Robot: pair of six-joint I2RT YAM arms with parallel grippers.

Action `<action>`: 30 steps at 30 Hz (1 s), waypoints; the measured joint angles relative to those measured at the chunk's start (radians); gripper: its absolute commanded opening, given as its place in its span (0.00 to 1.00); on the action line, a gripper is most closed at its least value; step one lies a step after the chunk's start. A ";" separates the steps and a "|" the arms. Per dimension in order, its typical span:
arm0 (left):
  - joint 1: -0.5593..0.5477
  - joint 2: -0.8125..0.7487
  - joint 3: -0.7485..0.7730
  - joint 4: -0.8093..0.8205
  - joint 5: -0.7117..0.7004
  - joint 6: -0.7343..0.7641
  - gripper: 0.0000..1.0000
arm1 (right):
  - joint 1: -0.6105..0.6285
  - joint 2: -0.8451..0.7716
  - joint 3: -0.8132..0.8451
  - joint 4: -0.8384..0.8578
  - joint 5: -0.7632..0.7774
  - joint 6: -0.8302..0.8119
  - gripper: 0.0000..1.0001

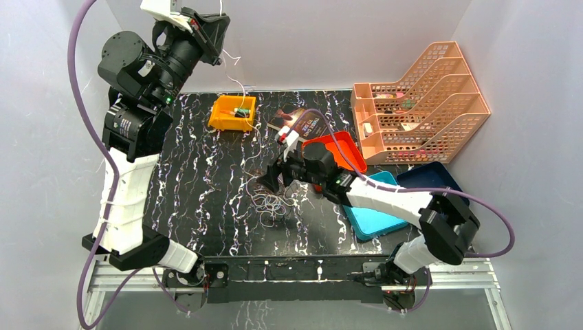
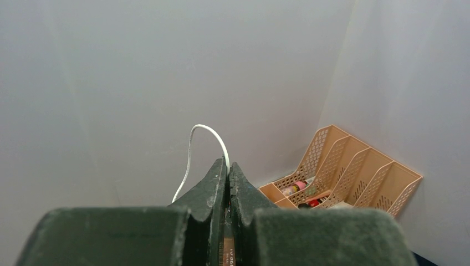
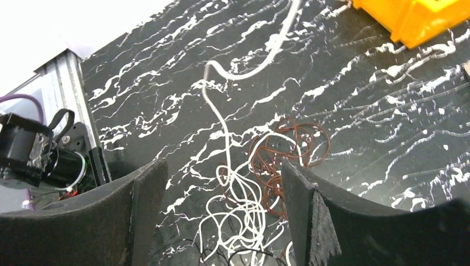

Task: Untangle the cables
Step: Untie the cable.

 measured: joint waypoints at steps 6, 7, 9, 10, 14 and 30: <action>0.000 -0.001 0.000 -0.003 0.000 0.001 0.00 | 0.000 -0.029 0.070 -0.251 0.074 0.116 0.84; 0.000 -0.002 0.000 -0.003 0.000 0.002 0.00 | 0.000 -0.048 0.063 -0.290 0.070 0.147 0.84; 0.000 -0.005 -0.005 -0.003 0.000 0.004 0.00 | -0.001 -0.085 0.047 -0.372 0.049 0.202 0.84; 0.000 -0.007 -0.007 -0.004 0.000 0.005 0.00 | -0.001 -0.106 0.037 -0.412 0.028 0.236 0.84; 0.000 -0.024 -0.030 -0.004 0.000 0.005 0.00 | -0.001 -0.210 -0.015 -0.458 -0.056 0.352 0.85; 0.000 -0.077 -0.149 -0.002 -0.003 -0.006 0.00 | 0.000 -0.440 0.020 -0.016 0.158 0.430 0.87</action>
